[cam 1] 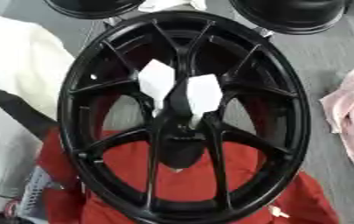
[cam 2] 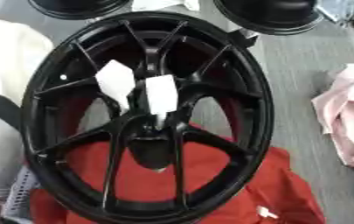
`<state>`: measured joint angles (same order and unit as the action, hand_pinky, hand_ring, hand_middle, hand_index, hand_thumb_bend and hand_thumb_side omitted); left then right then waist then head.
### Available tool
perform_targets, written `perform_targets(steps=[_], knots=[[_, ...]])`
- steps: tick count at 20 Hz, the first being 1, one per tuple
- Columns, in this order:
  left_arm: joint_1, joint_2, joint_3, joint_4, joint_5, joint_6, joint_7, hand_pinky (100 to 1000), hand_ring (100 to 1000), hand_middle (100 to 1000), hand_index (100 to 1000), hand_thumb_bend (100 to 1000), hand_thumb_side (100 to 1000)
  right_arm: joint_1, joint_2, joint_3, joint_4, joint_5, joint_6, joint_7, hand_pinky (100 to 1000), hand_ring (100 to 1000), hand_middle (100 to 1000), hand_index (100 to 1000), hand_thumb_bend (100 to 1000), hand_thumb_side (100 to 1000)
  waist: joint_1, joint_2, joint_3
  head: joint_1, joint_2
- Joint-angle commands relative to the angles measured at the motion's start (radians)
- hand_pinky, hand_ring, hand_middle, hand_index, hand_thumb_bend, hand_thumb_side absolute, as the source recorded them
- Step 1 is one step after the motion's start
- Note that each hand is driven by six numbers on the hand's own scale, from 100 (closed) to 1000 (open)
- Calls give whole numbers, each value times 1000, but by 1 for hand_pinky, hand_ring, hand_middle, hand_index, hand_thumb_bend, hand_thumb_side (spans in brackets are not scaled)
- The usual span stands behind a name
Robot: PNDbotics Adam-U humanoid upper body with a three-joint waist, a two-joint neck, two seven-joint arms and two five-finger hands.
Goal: Pull the pin out of the wheel hub.
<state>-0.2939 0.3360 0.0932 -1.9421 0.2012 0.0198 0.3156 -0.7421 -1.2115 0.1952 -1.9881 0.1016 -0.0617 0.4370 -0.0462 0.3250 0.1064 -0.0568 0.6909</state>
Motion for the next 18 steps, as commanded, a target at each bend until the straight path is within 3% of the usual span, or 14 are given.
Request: perform_targets(steps=[1, 10, 18], knots=[[-13, 32, -3, -14, -2, 0, -6, 785, 695, 693, 860, 138, 875, -47, -28, 36, -12, 19, -15, 59, 847, 796, 686, 762, 100, 328, -2, -16, 3, -14, -15], [-10, 40, -10, -9, -1, 2, -12, 785, 696, 694, 861, 138, 878, -218, 47, 184, -12, 19, -17, 232, 847, 800, 688, 764, 100, 380, -17, -17, -1, -29, -19], [-6, 43, -10, -7, -2, 2, -13, 786, 696, 695, 861, 138, 880, -354, 146, 288, -12, -13, 37, 355, 843, 795, 684, 758, 100, 418, -23, -13, 2, -33, -20]])
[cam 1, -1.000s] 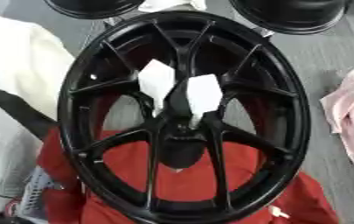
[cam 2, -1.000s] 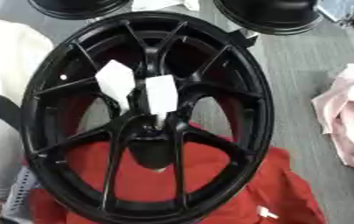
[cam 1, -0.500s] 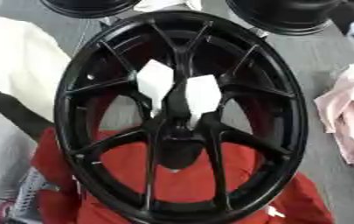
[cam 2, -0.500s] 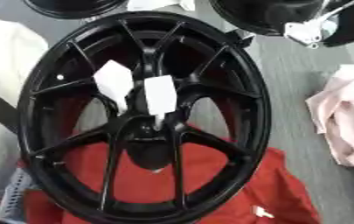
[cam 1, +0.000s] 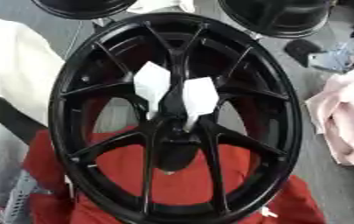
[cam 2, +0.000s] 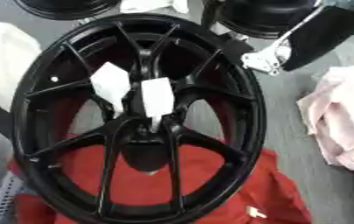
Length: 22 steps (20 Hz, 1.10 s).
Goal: Pull the pin out of the wheel hub.
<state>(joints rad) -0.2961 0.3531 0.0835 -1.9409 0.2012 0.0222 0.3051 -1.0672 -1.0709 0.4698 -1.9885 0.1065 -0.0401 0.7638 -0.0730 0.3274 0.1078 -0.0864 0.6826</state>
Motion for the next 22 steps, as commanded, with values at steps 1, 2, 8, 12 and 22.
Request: perform_targets(steps=[1, 2, 8, 12, 22], knots=[[-4, 26, -1, -8, -2, -1, -3, 786, 696, 695, 861, 138, 880, -39, 13, 23, -12, -22, 23, 39, 843, 794, 684, 758, 100, 420, 3, -16, 0, -3, -11], [-4, 26, -1, -8, -2, -1, -2, 786, 696, 695, 861, 138, 880, -49, 21, 32, -12, -24, 29, 47, 843, 795, 685, 759, 100, 420, 3, -16, 0, -2, -10], [-2, 23, -4, -5, 0, 0, -6, 787, 696, 695, 860, 139, 882, -91, 63, 68, 5, -23, 91, 52, 836, 793, 688, 765, 150, 439, 6, -18, -5, -6, 3], [0, 20, -5, -3, 2, 0, -7, 788, 696, 695, 860, 139, 882, -114, 94, 97, 35, -33, 143, 44, 835, 800, 707, 793, 238, 451, 9, -21, -6, -9, 11], [4, 15, -5, 3, 6, 0, -7, 789, 696, 695, 859, 142, 882, -137, 139, 140, 85, -86, 263, 33, 840, 825, 730, 840, 406, 416, 4, -34, -3, -8, 34]])
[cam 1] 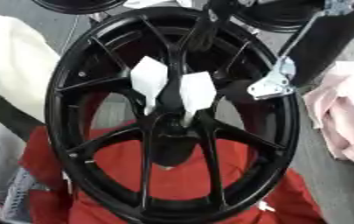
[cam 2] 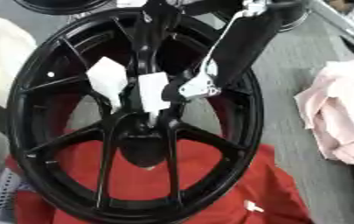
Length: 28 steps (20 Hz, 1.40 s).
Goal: Pull the pin out of the wheel hub.
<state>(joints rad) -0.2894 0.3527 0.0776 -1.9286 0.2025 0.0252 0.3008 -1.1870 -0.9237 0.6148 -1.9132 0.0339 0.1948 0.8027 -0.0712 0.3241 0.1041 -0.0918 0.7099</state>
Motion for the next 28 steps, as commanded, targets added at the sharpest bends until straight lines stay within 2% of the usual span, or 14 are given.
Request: perform_targets(steps=[1, 11, 15, 28], knots=[[-1, 14, 1, -9, 4, -3, -3, 789, 696, 695, 859, 143, 882, -15, -6, -3, 12, -15, 40, -8, 840, 826, 731, 841, 404, 418, 1, -32, 1, -3, 8], [-2, 10, -1, -5, 6, -4, -3, 789, 696, 693, 856, 144, 881, -7, 10, 17, 34, -45, 129, -3, 845, 833, 740, 834, 371, 438, -4, -38, 4, -16, 49], [-3, 7, -3, -5, 6, -4, -5, 789, 696, 693, 856, 145, 882, -3, 21, 28, 48, -31, 135, 3, 845, 834, 741, 834, 369, 448, -4, -36, 6, -20, 59], [-7, -5, -6, -4, 11, -3, -8, 790, 696, 688, 853, 147, 886, 20, 51, 49, 103, -11, 113, 15, 850, 844, 752, 837, 364, 452, -2, -26, 21, -14, 60]])
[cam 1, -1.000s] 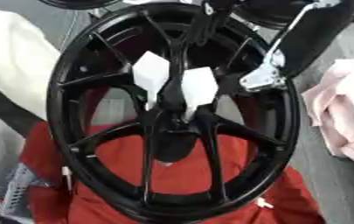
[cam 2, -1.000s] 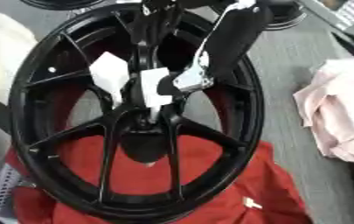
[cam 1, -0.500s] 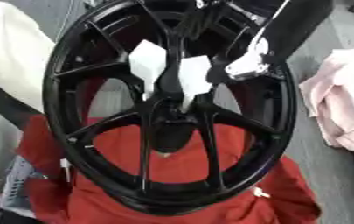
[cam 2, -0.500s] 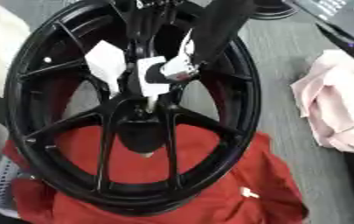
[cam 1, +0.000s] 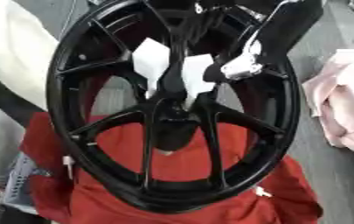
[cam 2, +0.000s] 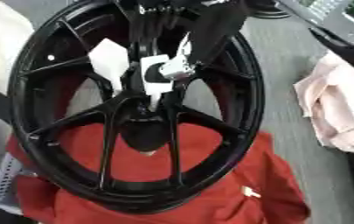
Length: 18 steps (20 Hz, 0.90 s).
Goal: Pull the pin out of the wheel hub.
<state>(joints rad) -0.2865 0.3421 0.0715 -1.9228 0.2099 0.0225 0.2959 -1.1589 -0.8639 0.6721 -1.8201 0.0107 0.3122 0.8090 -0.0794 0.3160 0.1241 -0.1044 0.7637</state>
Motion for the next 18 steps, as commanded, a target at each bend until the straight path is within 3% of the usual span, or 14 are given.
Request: perform_targets(steps=[1, 18], knots=[[-10, 5, 0, -10, 5, -1, -3, 790, 696, 688, 853, 148, 886, -6, -6, -7, 17, 17, -8, 11, 850, 844, 752, 837, 366, 446, 6, -16, 3, -3, 6], [-12, -8, -2, -9, 10, 0, -5, 791, 696, 678, 851, 151, 892, 23, 31, 9, 118, 59, -68, 45, 838, 827, 726, 811, 388, 316, 3, 1, 20, -9, 6]])
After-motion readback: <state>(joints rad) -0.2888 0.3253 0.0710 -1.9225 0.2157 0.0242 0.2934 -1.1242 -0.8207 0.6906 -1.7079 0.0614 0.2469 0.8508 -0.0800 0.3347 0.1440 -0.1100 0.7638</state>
